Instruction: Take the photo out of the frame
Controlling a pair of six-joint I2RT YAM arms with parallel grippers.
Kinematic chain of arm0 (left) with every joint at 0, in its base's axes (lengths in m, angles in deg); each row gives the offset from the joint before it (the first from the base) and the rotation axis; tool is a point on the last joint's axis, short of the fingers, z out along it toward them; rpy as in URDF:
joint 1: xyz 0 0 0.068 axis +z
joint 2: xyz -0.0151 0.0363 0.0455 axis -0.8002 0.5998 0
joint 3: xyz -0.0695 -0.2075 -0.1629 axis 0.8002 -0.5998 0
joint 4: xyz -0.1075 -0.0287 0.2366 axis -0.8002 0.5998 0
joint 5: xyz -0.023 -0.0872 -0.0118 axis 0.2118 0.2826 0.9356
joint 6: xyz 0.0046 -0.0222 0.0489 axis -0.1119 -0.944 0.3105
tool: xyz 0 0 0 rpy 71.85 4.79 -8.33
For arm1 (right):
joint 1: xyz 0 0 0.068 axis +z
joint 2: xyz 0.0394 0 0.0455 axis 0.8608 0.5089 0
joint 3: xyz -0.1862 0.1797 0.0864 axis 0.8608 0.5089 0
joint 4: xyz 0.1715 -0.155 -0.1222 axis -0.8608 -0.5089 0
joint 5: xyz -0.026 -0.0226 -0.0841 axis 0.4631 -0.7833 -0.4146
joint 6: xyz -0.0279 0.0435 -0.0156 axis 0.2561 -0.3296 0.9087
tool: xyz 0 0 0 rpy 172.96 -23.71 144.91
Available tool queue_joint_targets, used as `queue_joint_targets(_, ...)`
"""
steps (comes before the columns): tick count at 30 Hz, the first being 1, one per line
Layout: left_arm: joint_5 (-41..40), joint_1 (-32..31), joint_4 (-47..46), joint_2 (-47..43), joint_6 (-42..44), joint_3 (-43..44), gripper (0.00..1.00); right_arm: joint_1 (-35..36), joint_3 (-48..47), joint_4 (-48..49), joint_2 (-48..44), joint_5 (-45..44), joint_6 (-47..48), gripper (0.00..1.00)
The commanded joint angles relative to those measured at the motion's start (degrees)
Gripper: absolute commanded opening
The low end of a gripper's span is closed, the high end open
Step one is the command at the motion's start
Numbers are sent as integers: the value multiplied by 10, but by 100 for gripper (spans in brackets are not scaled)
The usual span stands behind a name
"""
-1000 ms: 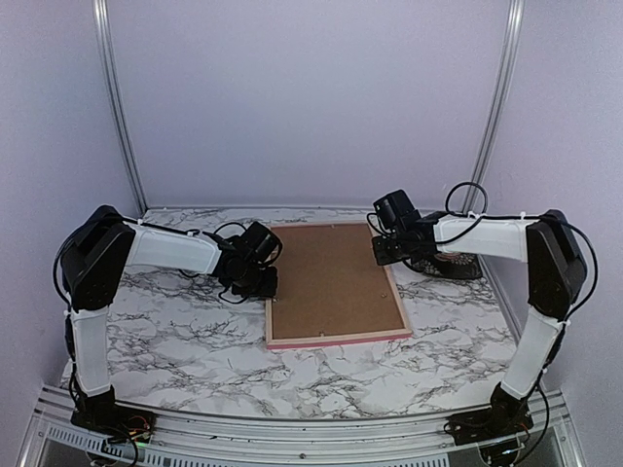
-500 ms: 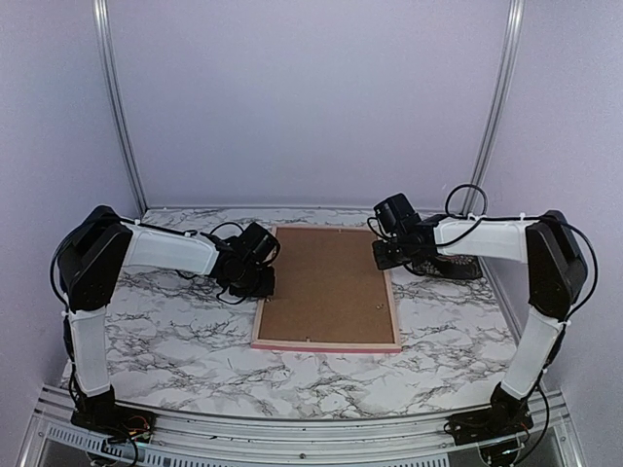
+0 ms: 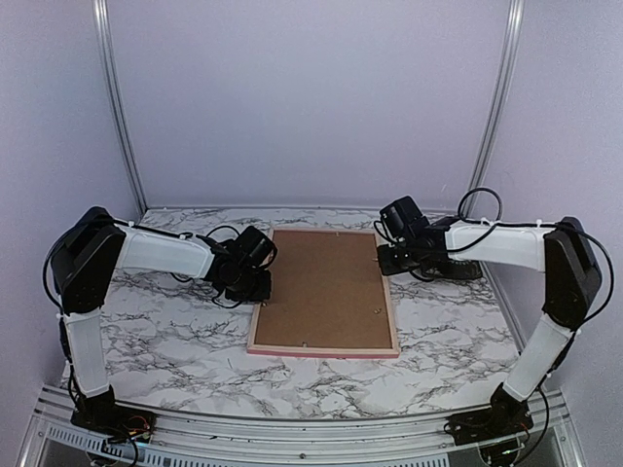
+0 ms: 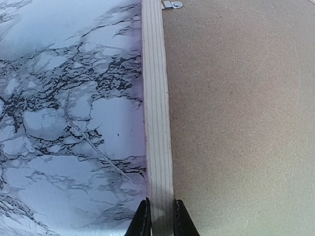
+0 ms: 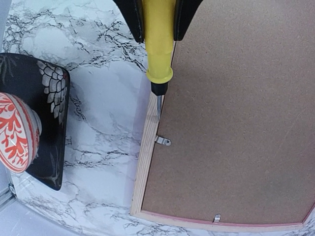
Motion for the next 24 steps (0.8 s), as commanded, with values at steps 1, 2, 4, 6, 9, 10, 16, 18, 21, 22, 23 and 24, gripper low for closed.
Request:
queue_joint_targets(1, 8, -5, 46, -20, -3, -19, 0, 5, 7, -2, -2, 17, -13, 0)
queue_joint_targets(2, 8, -5, 45, -20, -2, -21, 0, 6, 7, 1, -1, 19, -13, 0)
queue_joint_targets(4, 9, -5, 45, -23, -2, -23, 0, 5, 5, 5, 4, 18, -14, 0)
queue_joint_targets(6, 9, -6, 46, -24, 1, -24, 0, 6, 5, 9, 12, 18, -15, 0)
queue_joint_targets(9, 10, -6, 46, -24, 5, -25, 0, 5, 6, 15, 19, 6, -16, 0)
queue_joint_targets(10, 10, -6, 46, -24, 8, -26, 0, 5, 7, 19, 22, 0, -14, 0)
queue_joint_targets(16, 11, -6, 53, -23, 26, -26, 0, 5, 0, 42, 45, -17, -7, 0)
queue_joint_targets(18, 10, -6, 57, -23, 32, -26, 0, 5, -9, 43, 55, -28, -5, 0)
queue_joint_targets(21, 14, -6, 58, -21, 40, -27, 0, 5, -21, 52, 67, -40, 2, 0)
queue_joint_targets(22, 16, -6, 59, -20, 43, -27, 0, 5, -24, 56, 69, -40, 4, 0)
queue_joint_targets(23, 18, -6, 60, -19, 47, -26, 0, 5, -28, 59, 73, -41, 6, 0)
queue_joint_targets(24, 19, -6, 60, -18, 49, -26, 0, 5, -33, 61, 77, -42, 7, 0)
